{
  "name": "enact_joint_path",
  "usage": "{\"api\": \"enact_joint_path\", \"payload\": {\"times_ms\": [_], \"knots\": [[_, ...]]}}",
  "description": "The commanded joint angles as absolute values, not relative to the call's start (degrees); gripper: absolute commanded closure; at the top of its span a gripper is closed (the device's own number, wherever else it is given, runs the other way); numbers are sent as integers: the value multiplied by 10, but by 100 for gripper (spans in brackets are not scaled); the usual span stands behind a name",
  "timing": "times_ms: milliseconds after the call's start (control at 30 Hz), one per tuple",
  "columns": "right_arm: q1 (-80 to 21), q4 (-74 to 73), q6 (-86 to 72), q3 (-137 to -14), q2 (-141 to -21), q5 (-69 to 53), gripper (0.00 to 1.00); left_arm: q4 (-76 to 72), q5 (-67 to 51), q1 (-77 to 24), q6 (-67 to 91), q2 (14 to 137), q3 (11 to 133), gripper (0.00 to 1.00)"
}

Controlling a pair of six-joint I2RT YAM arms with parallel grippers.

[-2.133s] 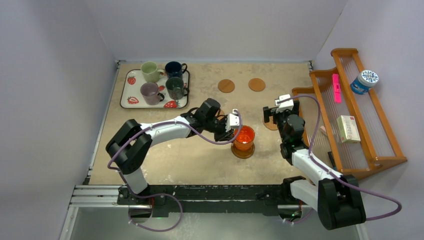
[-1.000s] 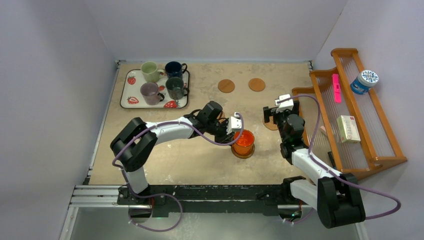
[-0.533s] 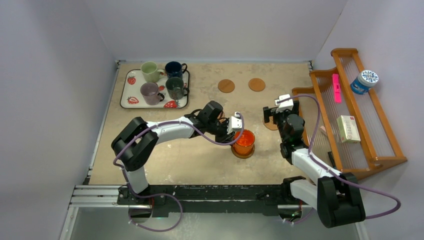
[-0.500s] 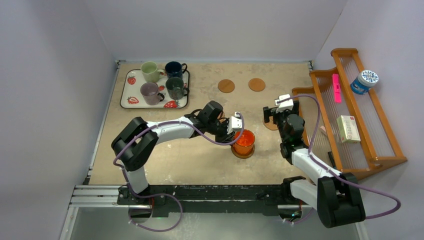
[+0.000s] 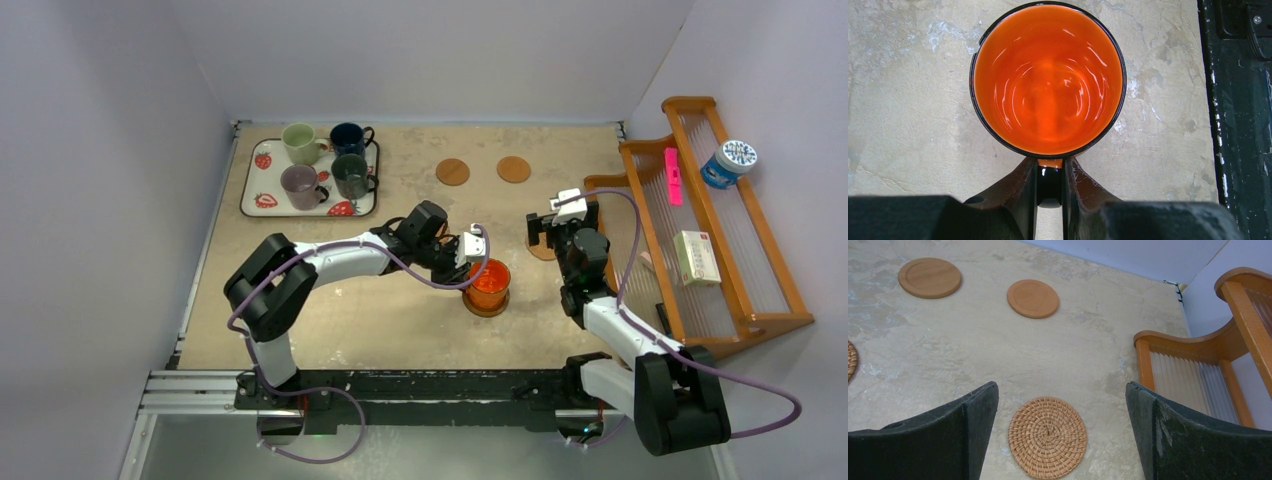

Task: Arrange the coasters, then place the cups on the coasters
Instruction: Place the cup on the coaster.

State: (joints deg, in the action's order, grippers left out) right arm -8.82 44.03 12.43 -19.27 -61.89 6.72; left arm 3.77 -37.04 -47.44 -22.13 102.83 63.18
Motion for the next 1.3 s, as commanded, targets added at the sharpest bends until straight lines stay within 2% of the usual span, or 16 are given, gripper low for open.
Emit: {"api": "enact_joint_path", "payload": {"times_ms": [0,400,533,833,1267], "knots": [[-84,464,122,-194,-619,70,1,34,-389,-480,-232,1031,658,100],[-83,464,121,-195,-621,69,1,50,-393,-481,-241,1032,664,100],[-82,464,121,-195,-621,69,1,52,-397,-482,-244,1033,664,88],[-81,464,120,-195,-621,68,1,57,-398,-481,-245,1031,666,86],[-79,463,120,-197,-623,66,1,64,-399,-481,-245,1033,671,74]]}}
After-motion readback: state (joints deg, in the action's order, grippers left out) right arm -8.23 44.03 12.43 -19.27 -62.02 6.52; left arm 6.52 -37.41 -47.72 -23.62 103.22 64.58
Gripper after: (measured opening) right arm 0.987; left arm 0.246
